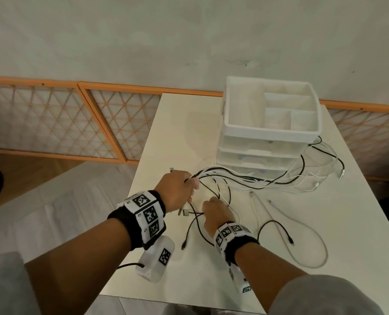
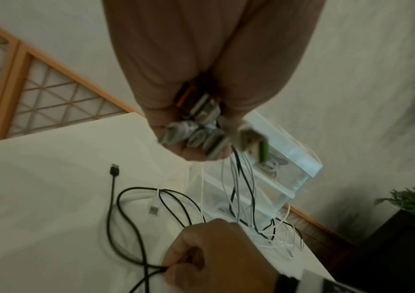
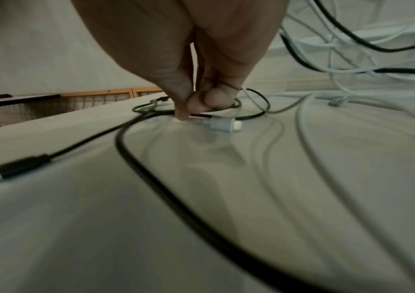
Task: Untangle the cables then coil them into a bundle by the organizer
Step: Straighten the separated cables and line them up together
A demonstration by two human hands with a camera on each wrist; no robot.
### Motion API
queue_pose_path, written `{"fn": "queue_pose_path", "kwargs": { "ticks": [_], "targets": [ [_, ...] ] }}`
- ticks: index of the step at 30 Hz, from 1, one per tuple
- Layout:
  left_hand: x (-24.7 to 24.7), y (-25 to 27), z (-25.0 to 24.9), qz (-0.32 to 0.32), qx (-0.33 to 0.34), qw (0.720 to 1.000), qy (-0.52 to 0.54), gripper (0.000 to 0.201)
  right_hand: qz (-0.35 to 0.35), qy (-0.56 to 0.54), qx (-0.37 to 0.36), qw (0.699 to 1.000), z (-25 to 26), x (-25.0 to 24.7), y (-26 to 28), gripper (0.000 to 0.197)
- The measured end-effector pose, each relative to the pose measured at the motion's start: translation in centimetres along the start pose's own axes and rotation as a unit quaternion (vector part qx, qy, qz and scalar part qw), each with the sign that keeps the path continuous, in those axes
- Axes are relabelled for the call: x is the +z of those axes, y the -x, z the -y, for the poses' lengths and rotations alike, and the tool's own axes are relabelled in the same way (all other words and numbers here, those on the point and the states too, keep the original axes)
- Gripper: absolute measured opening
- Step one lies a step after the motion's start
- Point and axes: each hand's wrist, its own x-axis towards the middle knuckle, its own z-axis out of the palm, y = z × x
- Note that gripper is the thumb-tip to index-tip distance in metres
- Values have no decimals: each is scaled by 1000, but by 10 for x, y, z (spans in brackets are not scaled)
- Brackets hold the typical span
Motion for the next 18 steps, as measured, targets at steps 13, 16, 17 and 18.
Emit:
{"fn": "queue_pose_path", "kwargs": {
  "ticks": [13,16,17,18],
  "targets": [
    [-1,-12,-12,-46,-35,994,90,38,-329,-266,-52,905,-52,-125,66,18],
    [-3,-12,-22,-46,-30,992,112,39,-334,-231,-36,913,-64,-149,76,13],
    [-3,-12,-26,-48,-27,991,119,40,-367,-232,-28,900,-69,-158,79,9],
    [-4,-12,-31,-51,-21,990,126,41,-395,-236,-25,888,-73,-169,81,7]
  ]
}}
